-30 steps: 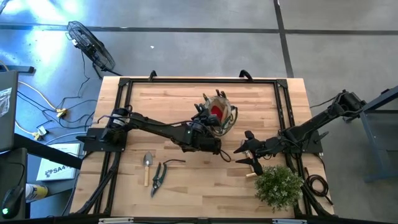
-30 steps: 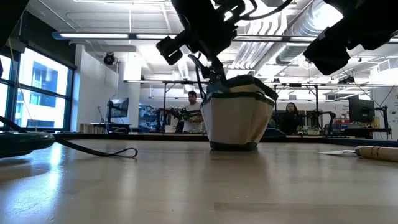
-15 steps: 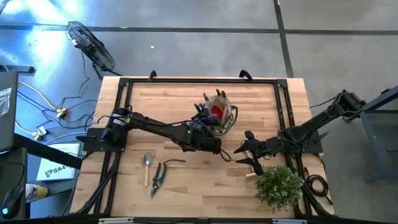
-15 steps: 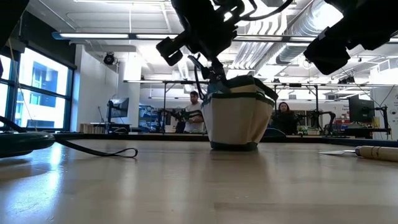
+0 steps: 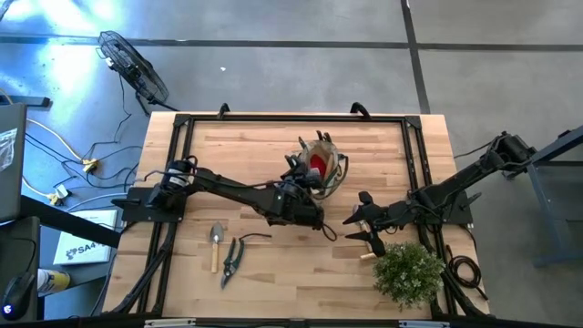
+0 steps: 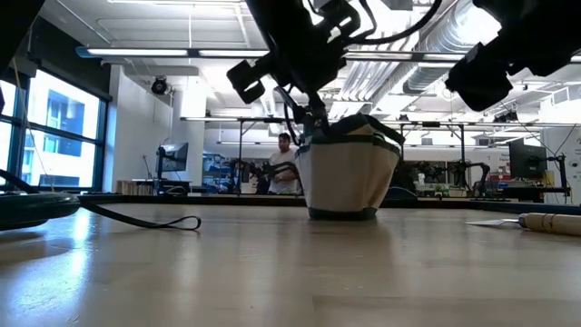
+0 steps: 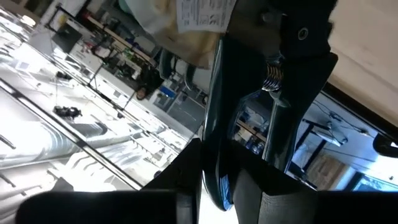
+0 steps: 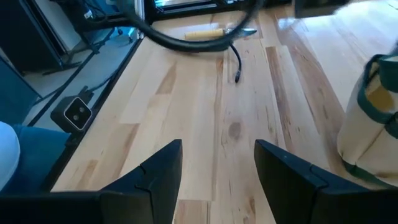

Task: Pick & Place Garden tools in Gardening bag
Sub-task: Put the top green shear scissors into the light brown gardening bag

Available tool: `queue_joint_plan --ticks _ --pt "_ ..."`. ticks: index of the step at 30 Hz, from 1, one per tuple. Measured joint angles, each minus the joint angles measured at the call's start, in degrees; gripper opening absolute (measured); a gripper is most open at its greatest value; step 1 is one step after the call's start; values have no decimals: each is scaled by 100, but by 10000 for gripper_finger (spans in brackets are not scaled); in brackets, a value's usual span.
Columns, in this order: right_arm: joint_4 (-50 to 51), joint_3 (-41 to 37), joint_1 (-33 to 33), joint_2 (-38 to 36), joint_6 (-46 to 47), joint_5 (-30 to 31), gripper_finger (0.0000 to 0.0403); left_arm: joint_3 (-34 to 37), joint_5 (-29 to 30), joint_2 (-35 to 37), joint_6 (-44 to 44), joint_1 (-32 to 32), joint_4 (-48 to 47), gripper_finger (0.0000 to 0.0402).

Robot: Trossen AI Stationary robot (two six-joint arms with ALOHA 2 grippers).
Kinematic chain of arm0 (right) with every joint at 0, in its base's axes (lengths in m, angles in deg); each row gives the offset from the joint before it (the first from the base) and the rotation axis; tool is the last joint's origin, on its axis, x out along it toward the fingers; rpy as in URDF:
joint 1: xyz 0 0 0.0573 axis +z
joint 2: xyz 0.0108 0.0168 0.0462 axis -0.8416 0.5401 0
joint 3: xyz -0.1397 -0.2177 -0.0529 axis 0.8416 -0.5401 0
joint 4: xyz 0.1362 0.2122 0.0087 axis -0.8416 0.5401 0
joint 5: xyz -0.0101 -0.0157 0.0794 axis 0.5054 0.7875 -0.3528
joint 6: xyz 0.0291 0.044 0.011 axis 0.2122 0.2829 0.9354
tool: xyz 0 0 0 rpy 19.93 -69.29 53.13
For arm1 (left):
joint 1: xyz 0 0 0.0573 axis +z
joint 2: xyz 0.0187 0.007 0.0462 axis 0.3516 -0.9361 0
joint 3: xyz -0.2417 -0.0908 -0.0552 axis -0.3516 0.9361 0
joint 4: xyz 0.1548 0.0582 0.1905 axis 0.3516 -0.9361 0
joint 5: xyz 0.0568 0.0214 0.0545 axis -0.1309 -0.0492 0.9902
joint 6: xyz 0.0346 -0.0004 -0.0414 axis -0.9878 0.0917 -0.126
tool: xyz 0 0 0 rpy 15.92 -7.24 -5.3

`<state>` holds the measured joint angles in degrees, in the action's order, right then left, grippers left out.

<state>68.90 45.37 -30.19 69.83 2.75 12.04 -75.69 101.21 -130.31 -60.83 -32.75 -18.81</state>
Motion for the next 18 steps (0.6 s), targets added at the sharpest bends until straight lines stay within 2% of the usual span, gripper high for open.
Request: queue_joint_plan --ticks 4,18 --pt "72 -2 1 0 0 -2 191 0 1 0 22 -186 7 40" --pt "85 -2 67 0 197 0 191 0 -28 0 138 -378 0 44"
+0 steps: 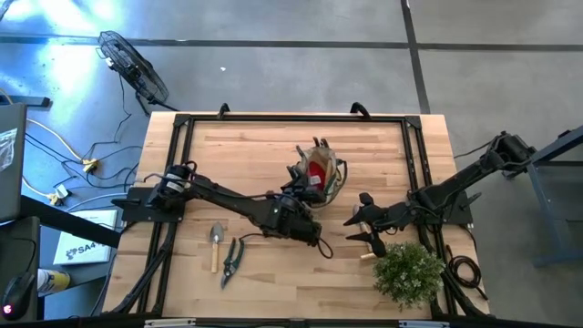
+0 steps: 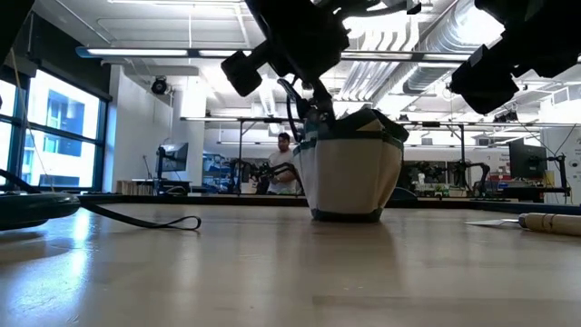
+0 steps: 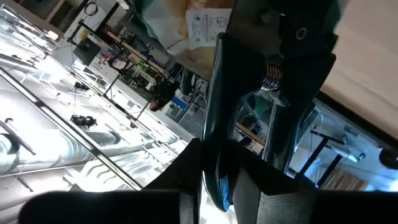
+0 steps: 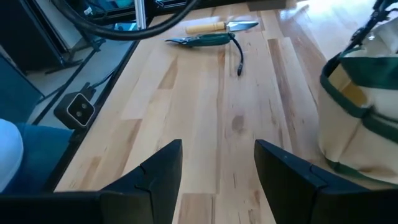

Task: Pick & Place Garden tools in Gardening bag
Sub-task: Put the top green shear scissors into the light brown gardening bag

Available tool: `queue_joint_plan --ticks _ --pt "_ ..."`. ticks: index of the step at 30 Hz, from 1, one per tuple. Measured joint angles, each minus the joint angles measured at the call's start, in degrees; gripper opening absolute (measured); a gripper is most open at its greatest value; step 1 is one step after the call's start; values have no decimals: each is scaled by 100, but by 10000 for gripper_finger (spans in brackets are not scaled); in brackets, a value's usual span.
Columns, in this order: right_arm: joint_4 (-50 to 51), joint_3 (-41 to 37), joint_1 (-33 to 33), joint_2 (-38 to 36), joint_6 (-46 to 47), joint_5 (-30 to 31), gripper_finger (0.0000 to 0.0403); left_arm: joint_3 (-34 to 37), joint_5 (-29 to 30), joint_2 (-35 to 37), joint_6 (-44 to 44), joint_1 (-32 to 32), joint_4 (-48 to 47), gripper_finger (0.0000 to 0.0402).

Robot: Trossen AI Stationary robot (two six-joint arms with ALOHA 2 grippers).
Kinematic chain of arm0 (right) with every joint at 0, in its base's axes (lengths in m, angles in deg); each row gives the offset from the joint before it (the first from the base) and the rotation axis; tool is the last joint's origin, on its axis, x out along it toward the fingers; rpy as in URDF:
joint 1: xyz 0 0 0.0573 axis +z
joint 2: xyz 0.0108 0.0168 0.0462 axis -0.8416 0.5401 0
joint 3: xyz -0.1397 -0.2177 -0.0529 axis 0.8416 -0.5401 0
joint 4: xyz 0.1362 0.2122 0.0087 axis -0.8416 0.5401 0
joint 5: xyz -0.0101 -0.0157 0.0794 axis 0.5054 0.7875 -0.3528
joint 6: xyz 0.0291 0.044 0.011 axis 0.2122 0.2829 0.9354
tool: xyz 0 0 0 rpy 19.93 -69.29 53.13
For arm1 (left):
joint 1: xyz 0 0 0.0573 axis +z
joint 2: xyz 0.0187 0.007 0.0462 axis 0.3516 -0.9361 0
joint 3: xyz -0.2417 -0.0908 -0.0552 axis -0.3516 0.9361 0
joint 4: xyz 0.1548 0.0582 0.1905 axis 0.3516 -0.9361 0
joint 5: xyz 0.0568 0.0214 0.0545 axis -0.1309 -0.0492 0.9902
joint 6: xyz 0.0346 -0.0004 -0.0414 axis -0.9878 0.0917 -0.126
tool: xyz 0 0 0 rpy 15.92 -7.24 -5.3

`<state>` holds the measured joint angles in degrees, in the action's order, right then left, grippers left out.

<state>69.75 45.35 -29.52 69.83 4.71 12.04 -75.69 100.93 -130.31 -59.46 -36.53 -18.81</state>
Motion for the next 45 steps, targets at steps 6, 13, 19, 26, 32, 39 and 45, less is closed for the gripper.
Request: queue_joint_plan --ticks 6,13,19,26,32,39,45 --pt "0 0 -2 0 2 0 191 -1 3 -6 35 123 10 41" --pt "0 0 -2 2 24 2 191 -13 -15 -115 30 285 46 41" --pt "0 0 -2 1 4 3 191 -9 -58 -144 35 263 140 52" --pt "2 0 -2 0 -99 5 191 -9 -83 -144 13 155 138 54" --pt "4 0 -2 0 -105 7 191 -9 -95 -144 -149 53 156 56" --pt "63 0 -2 0 -105 7 191 -290 -145 -146 -439 -34 138 57" --pt "61 0 -2 2 -105 136 191 -583 -436 -146 -566 -26 189 57"
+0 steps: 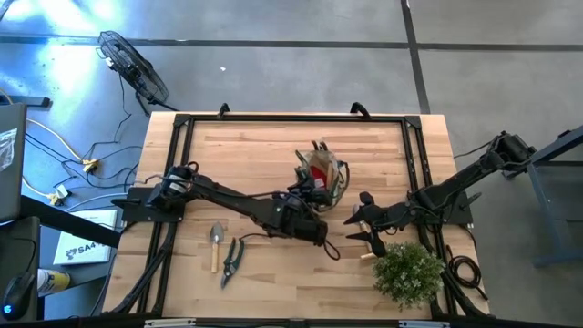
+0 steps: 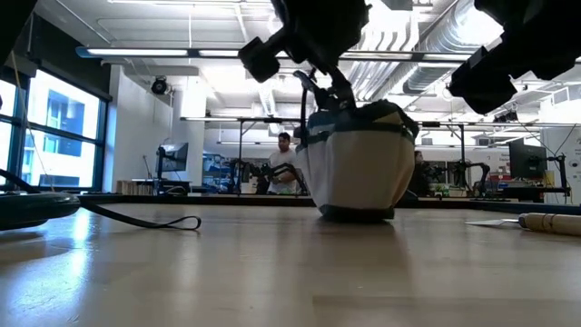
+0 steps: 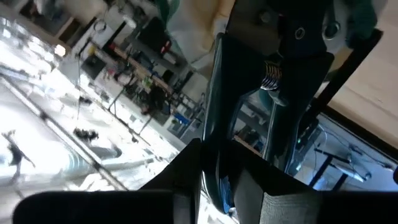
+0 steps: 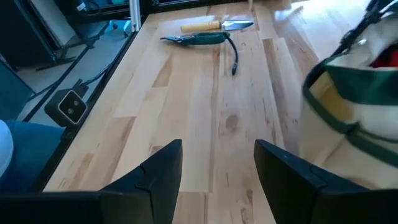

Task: Pick & Place Garden tools in Gardening bag
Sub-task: Put the top green shear scissors into the light brown gardening bag

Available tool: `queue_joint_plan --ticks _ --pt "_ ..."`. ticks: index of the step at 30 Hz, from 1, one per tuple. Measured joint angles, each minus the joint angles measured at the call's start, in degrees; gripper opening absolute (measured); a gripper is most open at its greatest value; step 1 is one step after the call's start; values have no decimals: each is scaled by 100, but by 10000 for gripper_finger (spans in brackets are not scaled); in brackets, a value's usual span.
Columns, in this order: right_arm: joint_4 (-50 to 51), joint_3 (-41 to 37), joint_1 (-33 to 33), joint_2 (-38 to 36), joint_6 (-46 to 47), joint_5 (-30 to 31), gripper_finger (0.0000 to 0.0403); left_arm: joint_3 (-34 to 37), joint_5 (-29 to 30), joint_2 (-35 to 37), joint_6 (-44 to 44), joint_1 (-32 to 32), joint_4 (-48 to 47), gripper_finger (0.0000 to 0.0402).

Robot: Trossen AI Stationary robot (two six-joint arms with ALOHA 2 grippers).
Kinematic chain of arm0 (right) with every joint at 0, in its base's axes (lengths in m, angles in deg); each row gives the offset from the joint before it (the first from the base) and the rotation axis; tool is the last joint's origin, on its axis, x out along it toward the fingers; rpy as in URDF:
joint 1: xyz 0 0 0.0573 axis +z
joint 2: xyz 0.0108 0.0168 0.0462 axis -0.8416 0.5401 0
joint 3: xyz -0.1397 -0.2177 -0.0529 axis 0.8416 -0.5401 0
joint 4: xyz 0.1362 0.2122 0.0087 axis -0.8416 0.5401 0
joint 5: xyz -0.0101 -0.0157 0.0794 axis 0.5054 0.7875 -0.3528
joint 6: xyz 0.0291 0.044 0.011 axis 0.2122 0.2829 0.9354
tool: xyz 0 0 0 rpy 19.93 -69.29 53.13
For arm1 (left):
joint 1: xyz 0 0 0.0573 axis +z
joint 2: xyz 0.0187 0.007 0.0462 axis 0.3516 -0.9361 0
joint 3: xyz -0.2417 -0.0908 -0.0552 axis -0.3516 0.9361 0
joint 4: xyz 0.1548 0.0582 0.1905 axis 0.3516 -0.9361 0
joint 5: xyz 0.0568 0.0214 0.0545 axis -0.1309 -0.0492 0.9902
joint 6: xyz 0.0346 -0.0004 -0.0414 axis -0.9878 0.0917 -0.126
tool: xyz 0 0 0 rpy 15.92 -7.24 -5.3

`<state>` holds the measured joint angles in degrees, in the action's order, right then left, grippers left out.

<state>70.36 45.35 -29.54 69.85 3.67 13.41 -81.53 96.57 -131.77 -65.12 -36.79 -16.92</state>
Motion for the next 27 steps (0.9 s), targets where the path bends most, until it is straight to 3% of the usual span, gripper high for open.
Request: queue_joint_plan --ticks 5,17,23,27 --pt "21 0 -1 -1 8 1 191 -2 -162 -100 -472 4 27 57" --pt "112 -2 0 0 17 23 191 -2 -248 -229 -651 2 71 58" --pt "112 -1 0 0 17 596 191 -2 -296 -229 -628 2 74 58" --pt "112 0 -2 0 17 617 191 -2 -331 -229 -525 4 123 62"
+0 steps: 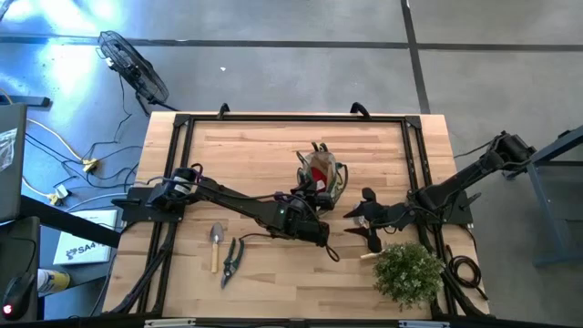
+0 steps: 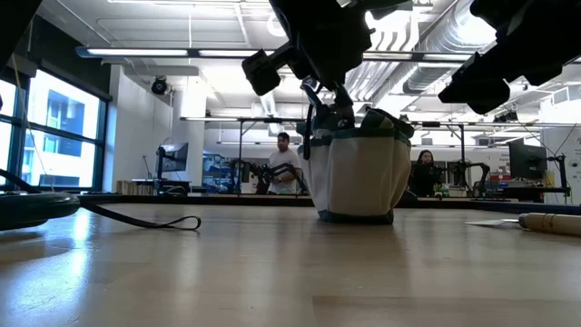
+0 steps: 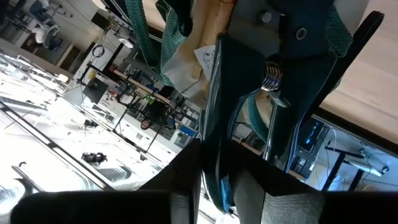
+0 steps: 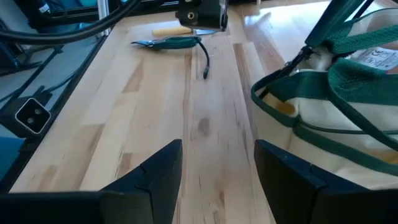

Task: Pick & Place Garden tools in Gardening bag
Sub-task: Put the top green shear scissors into the light brown gardening bag

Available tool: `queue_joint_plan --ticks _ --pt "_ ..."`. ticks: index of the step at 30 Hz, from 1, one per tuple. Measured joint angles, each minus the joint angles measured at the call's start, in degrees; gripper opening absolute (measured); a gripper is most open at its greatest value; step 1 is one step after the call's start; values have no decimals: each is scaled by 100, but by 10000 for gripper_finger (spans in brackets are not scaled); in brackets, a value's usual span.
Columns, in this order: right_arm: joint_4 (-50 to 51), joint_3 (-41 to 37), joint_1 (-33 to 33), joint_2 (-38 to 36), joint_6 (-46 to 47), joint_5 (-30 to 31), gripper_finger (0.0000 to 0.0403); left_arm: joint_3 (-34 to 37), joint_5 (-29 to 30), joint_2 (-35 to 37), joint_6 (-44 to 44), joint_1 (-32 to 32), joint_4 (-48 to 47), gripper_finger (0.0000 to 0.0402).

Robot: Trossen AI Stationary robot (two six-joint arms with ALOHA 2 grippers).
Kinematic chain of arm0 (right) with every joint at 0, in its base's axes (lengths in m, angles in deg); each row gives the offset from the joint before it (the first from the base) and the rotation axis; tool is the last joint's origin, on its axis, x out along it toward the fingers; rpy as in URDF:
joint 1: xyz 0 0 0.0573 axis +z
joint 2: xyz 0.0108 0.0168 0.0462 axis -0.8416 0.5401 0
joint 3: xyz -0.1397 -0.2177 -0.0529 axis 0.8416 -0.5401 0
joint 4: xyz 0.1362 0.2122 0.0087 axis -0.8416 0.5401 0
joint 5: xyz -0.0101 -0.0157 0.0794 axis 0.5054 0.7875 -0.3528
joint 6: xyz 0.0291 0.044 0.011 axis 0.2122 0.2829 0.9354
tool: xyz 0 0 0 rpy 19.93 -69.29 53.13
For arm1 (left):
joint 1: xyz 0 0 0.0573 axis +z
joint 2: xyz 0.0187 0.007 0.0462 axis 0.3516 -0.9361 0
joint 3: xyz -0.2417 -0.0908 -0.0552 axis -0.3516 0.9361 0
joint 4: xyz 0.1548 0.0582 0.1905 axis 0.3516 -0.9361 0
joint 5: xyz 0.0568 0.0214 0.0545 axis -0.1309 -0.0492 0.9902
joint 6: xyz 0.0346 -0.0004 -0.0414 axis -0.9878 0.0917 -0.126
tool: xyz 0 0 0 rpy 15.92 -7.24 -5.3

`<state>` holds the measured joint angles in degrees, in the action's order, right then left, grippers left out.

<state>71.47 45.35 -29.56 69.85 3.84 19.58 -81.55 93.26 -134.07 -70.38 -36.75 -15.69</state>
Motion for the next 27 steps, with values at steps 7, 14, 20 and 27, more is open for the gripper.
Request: queue_joint_plan --ticks 7,14,20,27 --pt "0 -2 0 0 2 -13 191 0 -99 0 231 0 51 74" --pt "0 -1 0 0 2 -17 191 0 -153 0 520 -2 191 75" --pt "0 -1 0 0 2 -17 191 2 -234 -2 554 -1 306 75" --pt "6 -2 0 0 2 -17 191 -156 -281 -20 763 -11 413 75"
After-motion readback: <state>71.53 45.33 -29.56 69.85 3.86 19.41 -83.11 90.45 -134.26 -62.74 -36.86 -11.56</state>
